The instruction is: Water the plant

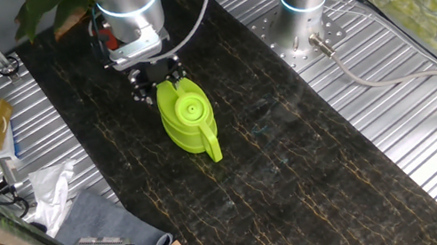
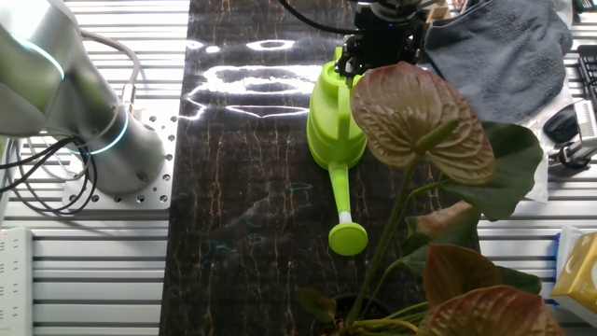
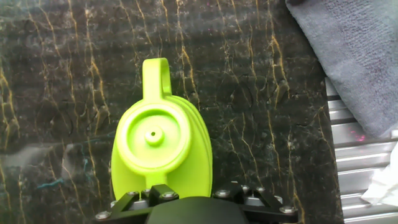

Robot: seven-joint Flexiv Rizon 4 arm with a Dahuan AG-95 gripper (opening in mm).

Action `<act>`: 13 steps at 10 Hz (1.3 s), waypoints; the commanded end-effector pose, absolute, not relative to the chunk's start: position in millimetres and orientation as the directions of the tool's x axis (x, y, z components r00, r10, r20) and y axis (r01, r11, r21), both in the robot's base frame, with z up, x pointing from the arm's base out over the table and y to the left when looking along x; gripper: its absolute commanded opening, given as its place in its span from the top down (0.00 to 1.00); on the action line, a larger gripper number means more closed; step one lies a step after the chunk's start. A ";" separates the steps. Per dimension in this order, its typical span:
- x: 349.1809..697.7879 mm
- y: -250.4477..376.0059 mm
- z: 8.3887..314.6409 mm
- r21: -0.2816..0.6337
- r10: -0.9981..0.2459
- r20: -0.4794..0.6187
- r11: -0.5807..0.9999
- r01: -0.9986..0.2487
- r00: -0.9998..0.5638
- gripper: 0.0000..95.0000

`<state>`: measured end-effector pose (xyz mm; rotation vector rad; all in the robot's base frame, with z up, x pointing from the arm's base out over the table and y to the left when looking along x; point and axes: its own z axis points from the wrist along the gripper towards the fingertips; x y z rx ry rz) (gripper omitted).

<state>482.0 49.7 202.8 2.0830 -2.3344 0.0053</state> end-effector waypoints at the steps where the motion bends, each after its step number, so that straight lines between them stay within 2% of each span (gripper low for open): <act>1: 482.0 49.8 203.1 0.008 -0.992 0.005 0.125 -0.992 -0.125 0.40; 9: 470.3 61.6 211.9 0.009 -0.990 -0.005 0.142 -0.990 -0.142 0.40; 13: 453.9 63.2 202.6 0.010 -0.992 -0.016 0.126 -0.992 -0.126 0.40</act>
